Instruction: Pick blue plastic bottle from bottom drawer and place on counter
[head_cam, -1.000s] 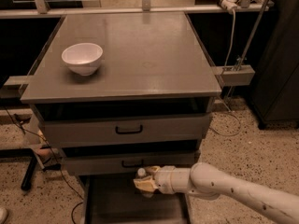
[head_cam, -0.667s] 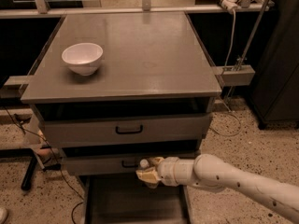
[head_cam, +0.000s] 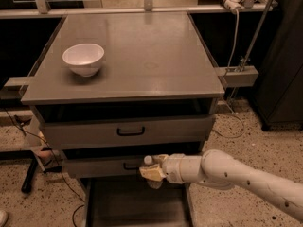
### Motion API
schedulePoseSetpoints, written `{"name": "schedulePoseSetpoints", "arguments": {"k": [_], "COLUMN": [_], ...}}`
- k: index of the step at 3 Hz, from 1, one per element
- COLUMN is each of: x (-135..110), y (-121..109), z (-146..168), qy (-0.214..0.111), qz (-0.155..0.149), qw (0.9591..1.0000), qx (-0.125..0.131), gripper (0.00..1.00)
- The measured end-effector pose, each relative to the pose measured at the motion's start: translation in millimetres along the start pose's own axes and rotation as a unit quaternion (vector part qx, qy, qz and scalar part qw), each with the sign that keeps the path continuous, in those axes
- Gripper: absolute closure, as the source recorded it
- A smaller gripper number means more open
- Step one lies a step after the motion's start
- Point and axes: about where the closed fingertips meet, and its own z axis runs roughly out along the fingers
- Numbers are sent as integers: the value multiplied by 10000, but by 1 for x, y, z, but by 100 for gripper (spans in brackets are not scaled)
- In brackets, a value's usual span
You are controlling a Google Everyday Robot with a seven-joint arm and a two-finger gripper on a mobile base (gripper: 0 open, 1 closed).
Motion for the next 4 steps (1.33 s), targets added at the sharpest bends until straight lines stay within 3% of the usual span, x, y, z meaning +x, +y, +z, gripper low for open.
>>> {"name": "schedulePoseSetpoints", "arguments": {"k": [2, 4], "x": [-71, -134], "y": [23, 50], "z": [-59, -110], "qy": [-261, -532], "qz": [-66, -536], "qw": [9996, 9971], "qx": [26, 110], "gripper": [100, 100]}}
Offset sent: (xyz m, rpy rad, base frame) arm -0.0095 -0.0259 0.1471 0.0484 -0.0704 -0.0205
